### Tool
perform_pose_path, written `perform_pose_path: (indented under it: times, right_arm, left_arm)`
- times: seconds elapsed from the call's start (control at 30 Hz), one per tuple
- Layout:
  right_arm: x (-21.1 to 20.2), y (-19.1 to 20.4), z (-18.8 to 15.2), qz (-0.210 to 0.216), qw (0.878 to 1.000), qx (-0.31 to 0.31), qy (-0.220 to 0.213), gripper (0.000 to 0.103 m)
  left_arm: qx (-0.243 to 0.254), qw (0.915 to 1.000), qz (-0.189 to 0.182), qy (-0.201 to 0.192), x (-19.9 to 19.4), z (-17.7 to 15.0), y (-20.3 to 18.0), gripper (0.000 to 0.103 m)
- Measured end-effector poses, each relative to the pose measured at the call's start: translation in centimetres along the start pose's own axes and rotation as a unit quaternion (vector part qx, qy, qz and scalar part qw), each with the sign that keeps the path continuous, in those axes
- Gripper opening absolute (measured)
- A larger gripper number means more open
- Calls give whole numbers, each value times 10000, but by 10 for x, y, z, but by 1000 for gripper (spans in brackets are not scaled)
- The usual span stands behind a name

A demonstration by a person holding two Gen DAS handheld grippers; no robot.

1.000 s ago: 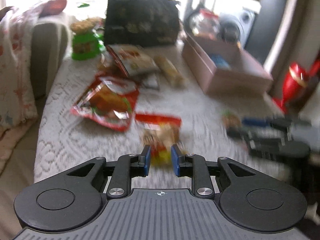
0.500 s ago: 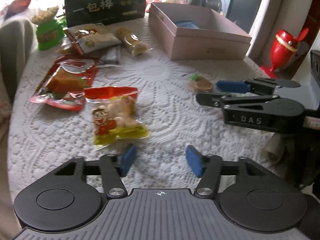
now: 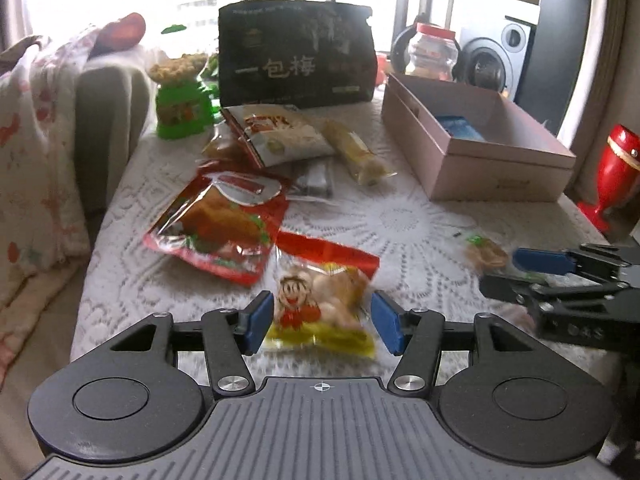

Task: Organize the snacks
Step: 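Grasp the Want Want packet with the left tool while the right tool holds the lollipop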

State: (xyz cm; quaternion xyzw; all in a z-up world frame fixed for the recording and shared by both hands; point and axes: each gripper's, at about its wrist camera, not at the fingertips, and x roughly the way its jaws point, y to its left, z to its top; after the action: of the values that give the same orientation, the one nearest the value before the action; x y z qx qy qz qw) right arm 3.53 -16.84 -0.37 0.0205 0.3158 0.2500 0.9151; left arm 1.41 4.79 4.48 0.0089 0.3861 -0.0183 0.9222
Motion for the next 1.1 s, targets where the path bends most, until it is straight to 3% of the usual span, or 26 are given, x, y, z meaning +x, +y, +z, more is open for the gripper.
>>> perform_pose_path:
  times: [0.3,0.47,0.7,0.93,1.1]
  right_arm:
    - [3,8,0,-22,9997,-231,80,65]
    - [6,14,1,-16,9987,-470,180,75]
    - [5,12,1,71,9991,-388,162,76]
    - [5,11,1,151,9990,-391,179,79]
    - [5,7,2,282,9990,-298,196,81]
  left_arm:
    - [338,9992,-213,98,23,8,-6,63]
    - [206,9990,-394,-42,30,11,1,63]
    - [306,9987,-333,232,52,25,-3,69]
    - [319,9990,-247,215,55,28,-8,67]
    - [255,9984,-380,319,47,26,-5,62]
